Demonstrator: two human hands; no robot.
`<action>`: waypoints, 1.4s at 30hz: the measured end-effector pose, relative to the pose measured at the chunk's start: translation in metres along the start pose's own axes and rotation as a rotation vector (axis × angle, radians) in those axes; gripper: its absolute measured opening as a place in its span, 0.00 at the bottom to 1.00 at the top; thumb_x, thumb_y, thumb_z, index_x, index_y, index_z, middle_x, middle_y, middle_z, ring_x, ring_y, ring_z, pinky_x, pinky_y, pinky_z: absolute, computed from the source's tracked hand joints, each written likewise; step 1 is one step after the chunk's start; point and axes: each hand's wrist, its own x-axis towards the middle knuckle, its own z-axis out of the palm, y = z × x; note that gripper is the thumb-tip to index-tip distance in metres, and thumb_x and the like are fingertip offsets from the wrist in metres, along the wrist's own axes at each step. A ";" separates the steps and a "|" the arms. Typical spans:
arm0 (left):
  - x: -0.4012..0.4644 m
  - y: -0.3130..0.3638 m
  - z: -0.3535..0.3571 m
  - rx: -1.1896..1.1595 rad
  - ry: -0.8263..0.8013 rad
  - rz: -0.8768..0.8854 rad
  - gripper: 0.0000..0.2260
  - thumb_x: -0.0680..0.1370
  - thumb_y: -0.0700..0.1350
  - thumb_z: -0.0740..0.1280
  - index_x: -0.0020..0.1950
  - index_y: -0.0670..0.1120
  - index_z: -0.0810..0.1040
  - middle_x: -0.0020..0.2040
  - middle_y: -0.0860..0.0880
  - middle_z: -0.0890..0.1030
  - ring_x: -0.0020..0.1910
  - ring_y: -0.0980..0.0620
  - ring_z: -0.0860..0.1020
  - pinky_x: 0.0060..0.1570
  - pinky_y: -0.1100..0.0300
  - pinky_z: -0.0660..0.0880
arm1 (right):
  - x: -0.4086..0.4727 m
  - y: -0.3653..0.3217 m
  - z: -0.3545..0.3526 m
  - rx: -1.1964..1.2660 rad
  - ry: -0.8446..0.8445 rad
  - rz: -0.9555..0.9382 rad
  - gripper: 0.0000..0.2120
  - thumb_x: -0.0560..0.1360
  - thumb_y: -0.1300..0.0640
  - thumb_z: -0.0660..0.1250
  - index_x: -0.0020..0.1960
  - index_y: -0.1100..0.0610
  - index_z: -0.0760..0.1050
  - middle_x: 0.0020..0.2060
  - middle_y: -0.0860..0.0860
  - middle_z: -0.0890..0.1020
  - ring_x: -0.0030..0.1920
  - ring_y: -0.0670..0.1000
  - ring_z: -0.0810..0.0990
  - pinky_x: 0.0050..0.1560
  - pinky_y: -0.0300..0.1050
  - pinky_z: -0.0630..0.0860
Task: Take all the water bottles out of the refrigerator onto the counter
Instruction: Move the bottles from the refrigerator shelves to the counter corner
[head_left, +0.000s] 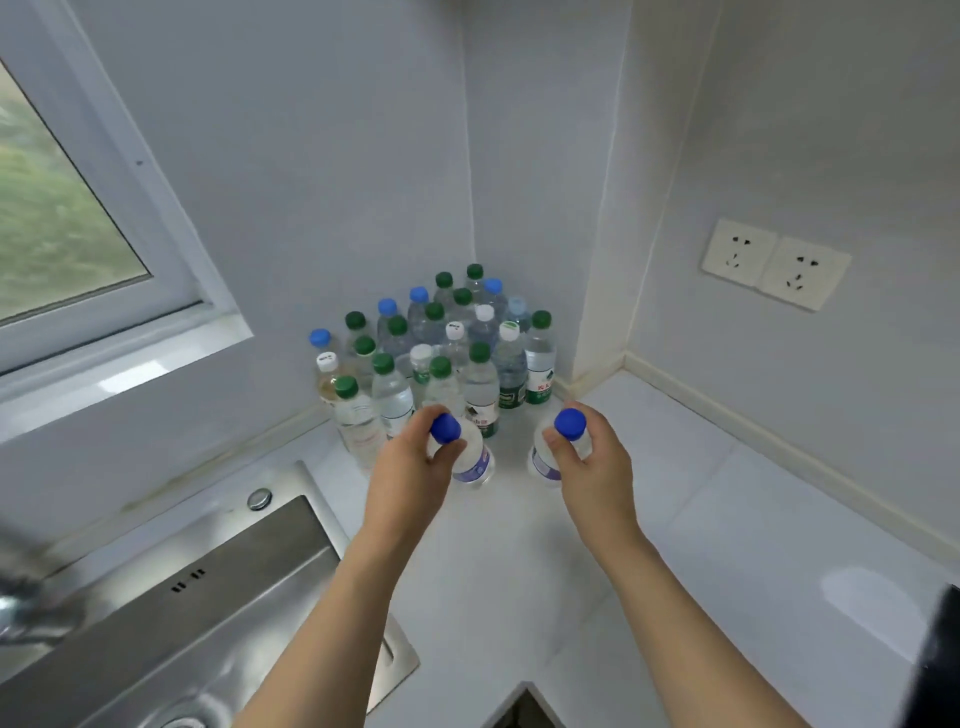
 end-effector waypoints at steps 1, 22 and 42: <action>0.006 -0.010 -0.007 0.013 0.004 -0.012 0.11 0.77 0.46 0.70 0.59 0.53 0.76 0.46 0.55 0.79 0.41 0.50 0.77 0.41 0.58 0.72 | 0.005 -0.001 0.014 -0.011 -0.039 -0.004 0.14 0.77 0.53 0.68 0.61 0.46 0.74 0.52 0.34 0.77 0.55 0.42 0.76 0.61 0.50 0.76; 0.087 -0.127 -0.036 0.252 -0.174 -0.059 0.13 0.78 0.48 0.69 0.63 0.54 0.74 0.47 0.53 0.81 0.42 0.49 0.79 0.43 0.56 0.76 | 0.059 0.048 0.181 -0.306 -0.234 -0.004 0.12 0.73 0.59 0.72 0.56 0.55 0.78 0.51 0.45 0.76 0.51 0.44 0.75 0.50 0.21 0.64; 0.098 -0.159 -0.023 0.297 -0.131 -0.022 0.14 0.78 0.48 0.68 0.63 0.51 0.75 0.49 0.51 0.81 0.46 0.49 0.77 0.40 0.61 0.66 | 0.067 0.073 0.217 -0.428 -0.275 -0.073 0.19 0.75 0.58 0.70 0.65 0.57 0.74 0.59 0.50 0.77 0.59 0.50 0.75 0.60 0.38 0.70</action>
